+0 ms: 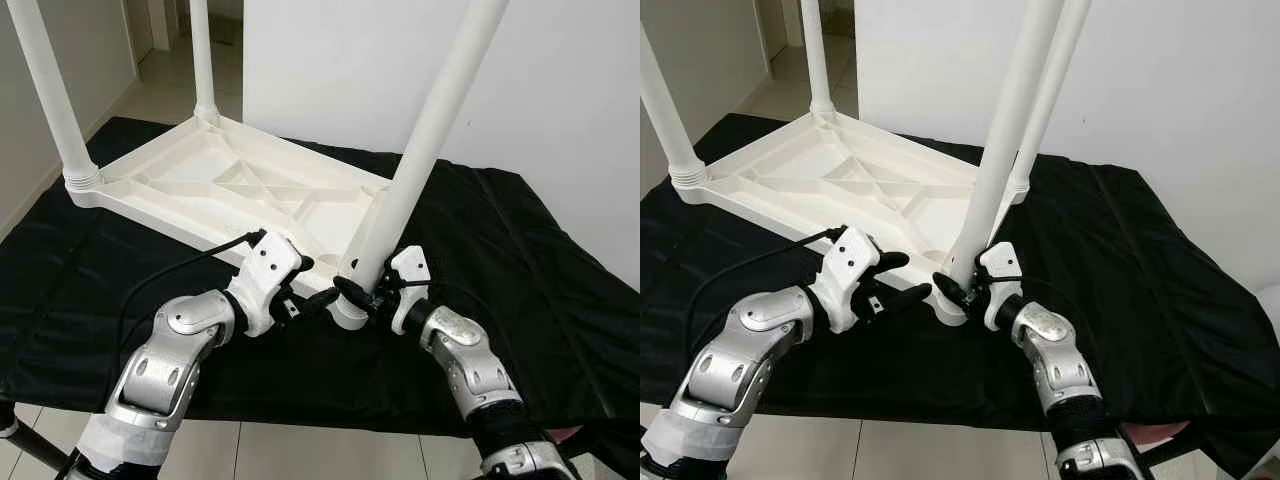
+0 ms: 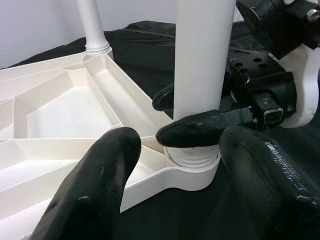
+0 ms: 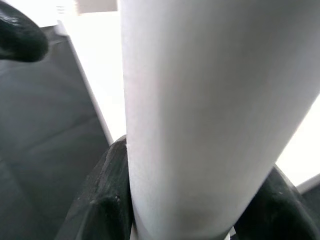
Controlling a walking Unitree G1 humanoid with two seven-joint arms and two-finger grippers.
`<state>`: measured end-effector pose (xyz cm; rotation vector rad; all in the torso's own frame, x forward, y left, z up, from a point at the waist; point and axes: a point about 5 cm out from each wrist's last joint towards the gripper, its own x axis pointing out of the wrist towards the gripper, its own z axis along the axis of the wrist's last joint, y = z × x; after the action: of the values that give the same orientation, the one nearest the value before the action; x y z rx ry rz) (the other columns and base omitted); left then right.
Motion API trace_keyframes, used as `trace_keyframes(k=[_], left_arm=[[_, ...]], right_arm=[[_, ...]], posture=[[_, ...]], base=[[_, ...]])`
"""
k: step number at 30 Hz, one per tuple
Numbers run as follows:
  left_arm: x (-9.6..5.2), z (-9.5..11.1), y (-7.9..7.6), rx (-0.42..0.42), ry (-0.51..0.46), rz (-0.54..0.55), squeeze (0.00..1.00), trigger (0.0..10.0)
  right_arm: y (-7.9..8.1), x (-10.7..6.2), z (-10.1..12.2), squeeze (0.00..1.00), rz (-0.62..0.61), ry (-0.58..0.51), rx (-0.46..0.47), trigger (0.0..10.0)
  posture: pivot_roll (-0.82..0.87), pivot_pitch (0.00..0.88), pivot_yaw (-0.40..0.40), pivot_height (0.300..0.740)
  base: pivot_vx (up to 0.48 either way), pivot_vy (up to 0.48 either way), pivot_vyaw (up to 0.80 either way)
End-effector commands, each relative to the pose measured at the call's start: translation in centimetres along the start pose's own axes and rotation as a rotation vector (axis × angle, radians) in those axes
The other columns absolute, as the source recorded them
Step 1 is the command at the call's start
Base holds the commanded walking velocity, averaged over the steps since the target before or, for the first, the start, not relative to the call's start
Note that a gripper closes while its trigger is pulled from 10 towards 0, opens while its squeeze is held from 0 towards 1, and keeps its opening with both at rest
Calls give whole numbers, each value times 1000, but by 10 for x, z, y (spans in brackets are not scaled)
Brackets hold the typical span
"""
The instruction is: Building children table
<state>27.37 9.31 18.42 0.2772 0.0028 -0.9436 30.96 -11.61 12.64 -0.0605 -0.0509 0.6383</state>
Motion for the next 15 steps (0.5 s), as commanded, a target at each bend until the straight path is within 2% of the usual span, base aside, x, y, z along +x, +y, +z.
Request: trace_keyframes(k=[1,6,7,15], left_arm=[[0,1,2,15,10,37,0,10000],[1,4,4,13,-1,44,0,10000],[0,5,3,3,-12,41,0,10000],[-1,4,4,12,-1,44,0,10000]], right_arm=[[4,-2,-8,0,-72,52,-3,10000],[8,-3,-6,0,-110,44,41,10000],[9,-4,-4,0,-179,41,60,10000],[9,-6,-1,0,-238,45,62,10000]], posture=[[-1,0,-112,740],[12,0,-115,740],[13,0,-115,740],[18,0,-122,740]], base=[[0,0,0],[0,0,0],[0,0,0],[0,0,0]])
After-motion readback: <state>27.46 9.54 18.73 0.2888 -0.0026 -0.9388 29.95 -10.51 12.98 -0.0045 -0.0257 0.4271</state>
